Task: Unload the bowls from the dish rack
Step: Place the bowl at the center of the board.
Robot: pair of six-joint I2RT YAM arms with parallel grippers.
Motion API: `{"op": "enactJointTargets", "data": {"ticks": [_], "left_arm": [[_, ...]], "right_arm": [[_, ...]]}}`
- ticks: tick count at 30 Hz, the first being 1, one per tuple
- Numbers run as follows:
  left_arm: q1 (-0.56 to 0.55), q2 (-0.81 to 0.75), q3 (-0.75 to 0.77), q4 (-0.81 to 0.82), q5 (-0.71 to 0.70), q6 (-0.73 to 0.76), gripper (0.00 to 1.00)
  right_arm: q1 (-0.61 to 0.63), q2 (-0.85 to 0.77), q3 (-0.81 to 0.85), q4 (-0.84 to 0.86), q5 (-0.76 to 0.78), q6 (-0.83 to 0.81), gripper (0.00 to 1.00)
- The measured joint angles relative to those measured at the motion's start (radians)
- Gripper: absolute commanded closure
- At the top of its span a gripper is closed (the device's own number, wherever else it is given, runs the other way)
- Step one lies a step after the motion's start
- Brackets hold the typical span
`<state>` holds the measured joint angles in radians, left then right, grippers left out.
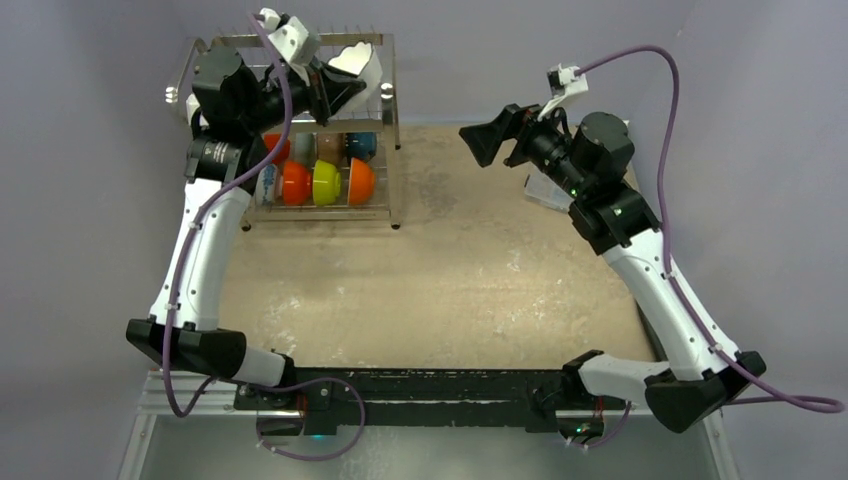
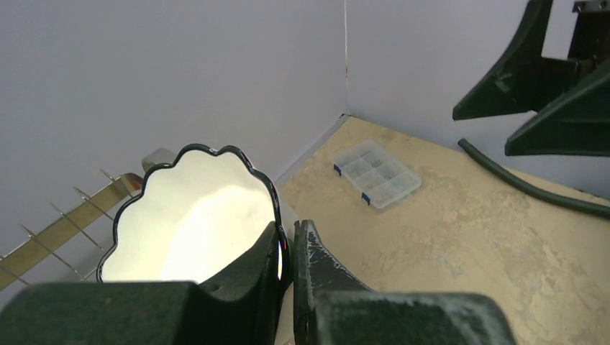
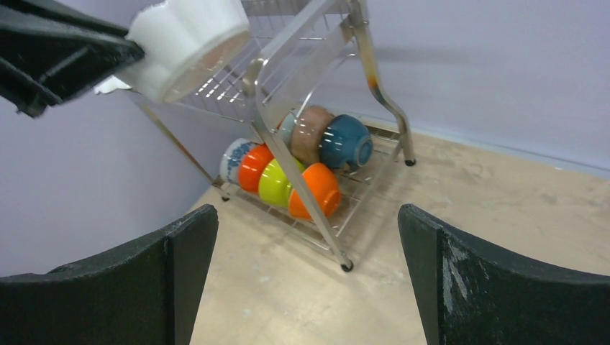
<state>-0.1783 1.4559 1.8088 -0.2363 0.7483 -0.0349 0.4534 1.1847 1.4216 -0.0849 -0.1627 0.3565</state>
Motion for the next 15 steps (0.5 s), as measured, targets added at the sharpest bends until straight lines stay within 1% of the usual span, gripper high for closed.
{"op": "enactJointTargets", "data": {"ticks": [5, 10, 15], "left_arm": [[-0.010, -0.059, -0.065, -0.043, 0.006, 0.106, 1.00], [-0.039, -0.095, -0.092, -0.097, -0.001, 0.222, 1.00], [-0.096, -0.137, -0.133, -0.141, -0.023, 0.346, 1.00]], "right_arm": [[0.000, 0.070, 0.061, 0.002, -0.069, 0.054, 0.01], [0.000, 0.154, 0.139, 0.005, -0.128, 0.102, 0.02], [0.011, 0.256, 0.283, -0.031, -0.147, 0.126, 0.05]]}}
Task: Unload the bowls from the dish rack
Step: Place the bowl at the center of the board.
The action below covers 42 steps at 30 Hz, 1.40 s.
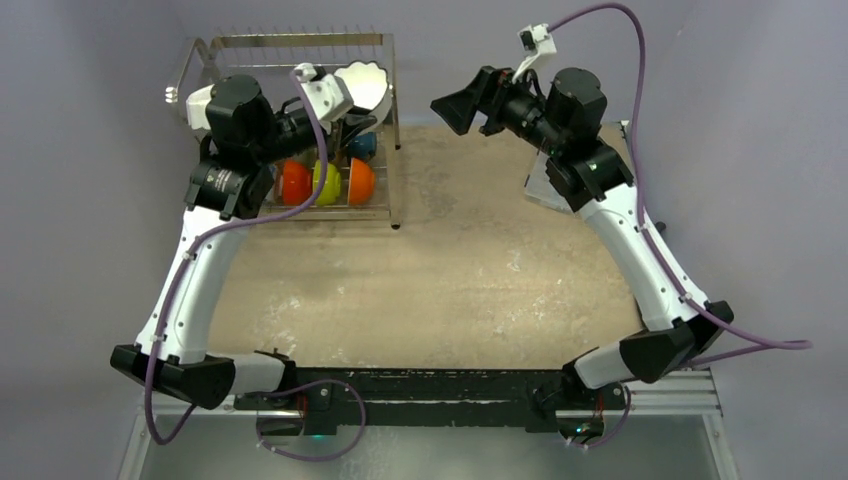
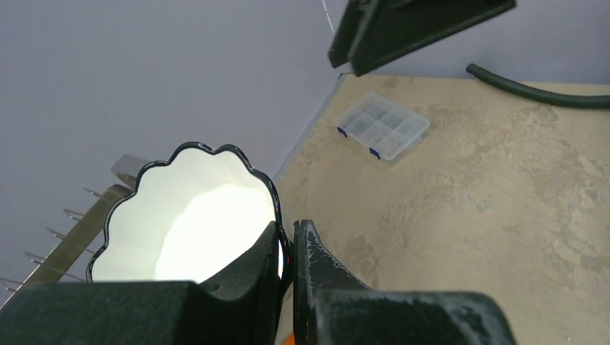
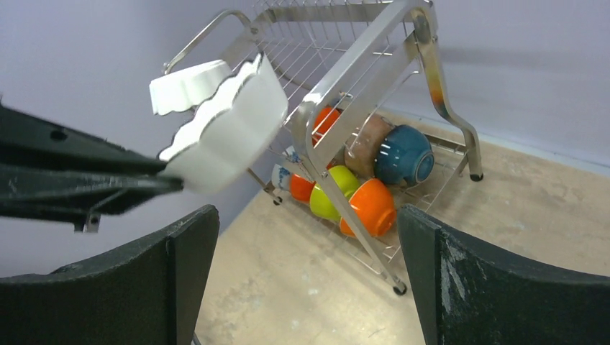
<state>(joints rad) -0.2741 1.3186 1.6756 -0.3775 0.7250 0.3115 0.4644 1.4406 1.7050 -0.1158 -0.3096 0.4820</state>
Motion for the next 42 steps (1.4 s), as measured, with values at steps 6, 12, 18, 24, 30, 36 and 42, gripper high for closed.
{"op": "enactJointTargets", "data": {"ticks": [6, 12, 18, 24, 30, 36, 42], "left_arm": [[-0.078, -0.028, -0.021, -0.077, -0.050, 0.122, 1.00], [-0.094, -0.050, -0.071, -0.088, -0.063, 0.191, 1.00], [-0.103, -0.050, -0.082, -0.099, -0.071, 0.221, 1.00], [-0.116, -0.050, -0.087, -0.101, -0.086, 0.233, 1.00], [-0.135, -0.050, -0.102, -0.098, -0.109, 0.242, 1.00], [-0.172, -0.048, -0.103, -0.108, -0.165, 0.266, 1.00], [-0.220, -0.044, -0.103, -0.117, -0.242, 0.294, 1.00]], "right_arm": [[0.028, 0.111, 0.184, -0.079, 0.006, -0.002, 0.08], [0.066, 0.226, 0.338, -0.183, 0.025, -0.008, 0.15], [0.102, 0.323, 0.436, -0.268, 0.041, -0.014, 0.22], [0.126, 0.371, 0.527, -0.331, 0.073, -0.029, 0.29], [0.154, 0.409, 0.586, -0.377, 0.123, -0.047, 0.36], [0.179, 0.436, 0.607, -0.405, 0.183, -0.064, 0.49], [0.200, 0.436, 0.608, -0.406, 0.226, -0.083, 0.73]]}}
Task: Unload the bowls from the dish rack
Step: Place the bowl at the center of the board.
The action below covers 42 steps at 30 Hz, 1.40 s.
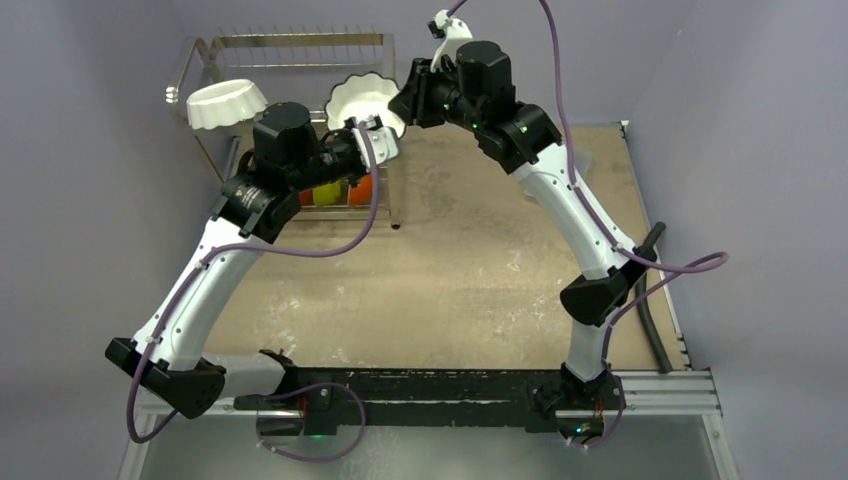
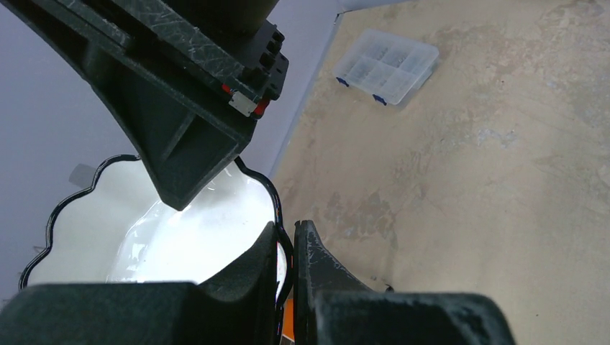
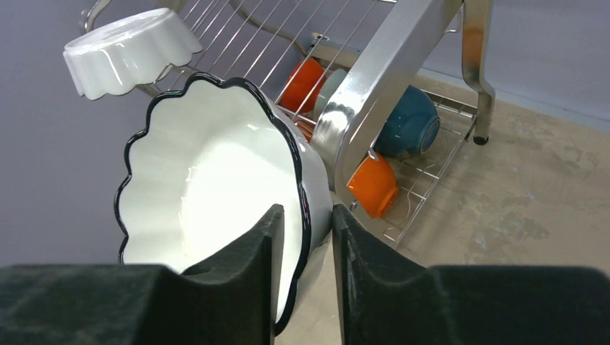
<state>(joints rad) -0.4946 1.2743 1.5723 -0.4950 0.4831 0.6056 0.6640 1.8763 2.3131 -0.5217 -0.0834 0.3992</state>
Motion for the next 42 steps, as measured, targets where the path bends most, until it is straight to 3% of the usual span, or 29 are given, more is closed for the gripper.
{"op": "enactJointTargets", "data": {"ticks": [3, 6, 9, 13, 16, 19, 33, 42], "left_arm": [[-0.029, 0.004, 0.000, -0.004, -0.039, 0.015, 1.00], [-0.071, 0.015, -0.013, -0.003, -0.071, 0.035, 1.00], [-0.094, 0.016, -0.018, -0.010, -0.082, 0.044, 0.96], [-0.112, 0.014, -0.034, -0.007, -0.062, 0.040, 0.63], [-0.112, -0.005, -0.045, 0.006, -0.029, 0.021, 0.48], [-0.112, -0.053, -0.054, 0.027, -0.005, 0.003, 0.41], [-0.112, -0.293, -0.225, 0.213, -0.024, -0.149, 0.18], [-0.112, -0.474, -0.391, 0.256, -0.245, -0.291, 0.14]], "right_arm": [[0.004, -0.005, -0.009, 0.000, 0.032, -0.002, 0.91], [0.006, -0.019, -0.045, -0.010, 0.069, 0.000, 1.00], [0.008, -0.050, -0.099, -0.007, 0.085, 0.002, 1.00], [0.008, -0.110, -0.194, -0.003, 0.108, 0.016, 1.00], [0.008, -0.153, -0.252, 0.001, 0.114, -0.006, 1.00], [0.002, -0.203, -0.320, 0.005, 0.122, -0.019, 1.00], [-0.015, -0.476, -0.779, 0.043, 0.198, -0.034, 1.00], [-0.217, -0.564, -1.069, 0.153, 0.185, -0.010, 1.00]]}}
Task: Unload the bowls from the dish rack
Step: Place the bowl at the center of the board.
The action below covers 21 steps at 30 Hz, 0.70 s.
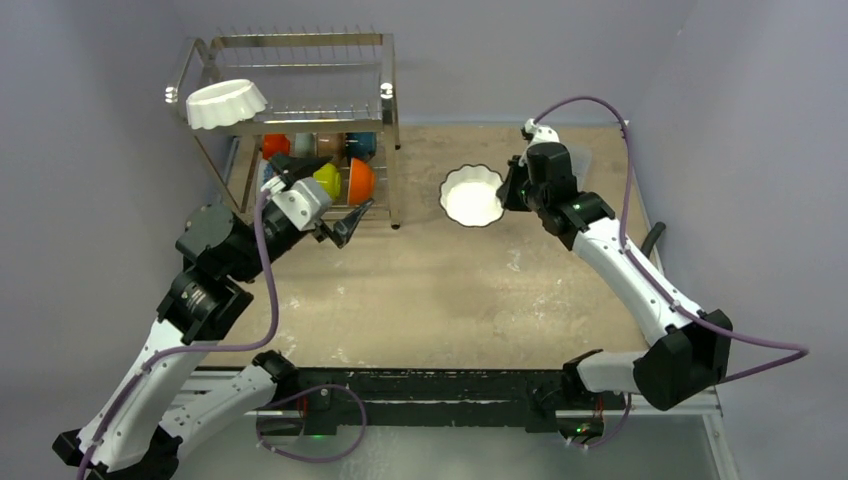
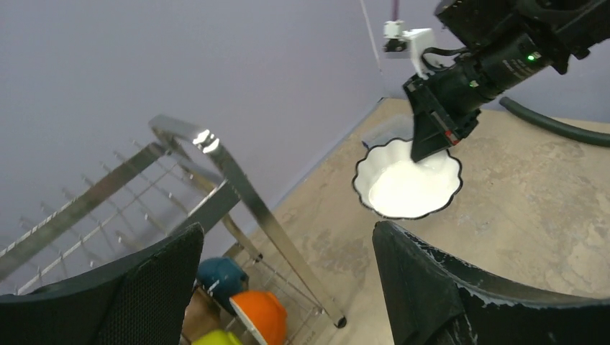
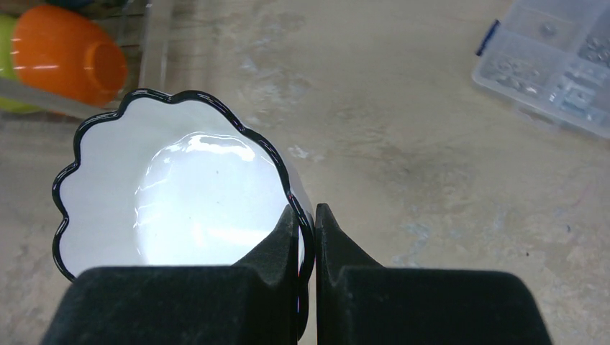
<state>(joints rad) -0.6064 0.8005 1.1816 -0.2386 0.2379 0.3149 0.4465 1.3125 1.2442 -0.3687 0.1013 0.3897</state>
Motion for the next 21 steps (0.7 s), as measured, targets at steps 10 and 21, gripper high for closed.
{"op": "enactJointTargets", "data": {"ticks": [10, 21], "left_arm": [[0.000, -0.189, -0.242, 0.031, -0.312, -0.136, 0.11], [0.000, -0.314, -0.456, 0.089, -0.552, -0.255, 0.10]], "right_arm": [[-0.103, 0.017, -0.267, 0.226, 0.039, 0.049, 1.00], [-0.141, 0.174, -0.381, 0.502, 0.040, 0.097, 1.00]]}}
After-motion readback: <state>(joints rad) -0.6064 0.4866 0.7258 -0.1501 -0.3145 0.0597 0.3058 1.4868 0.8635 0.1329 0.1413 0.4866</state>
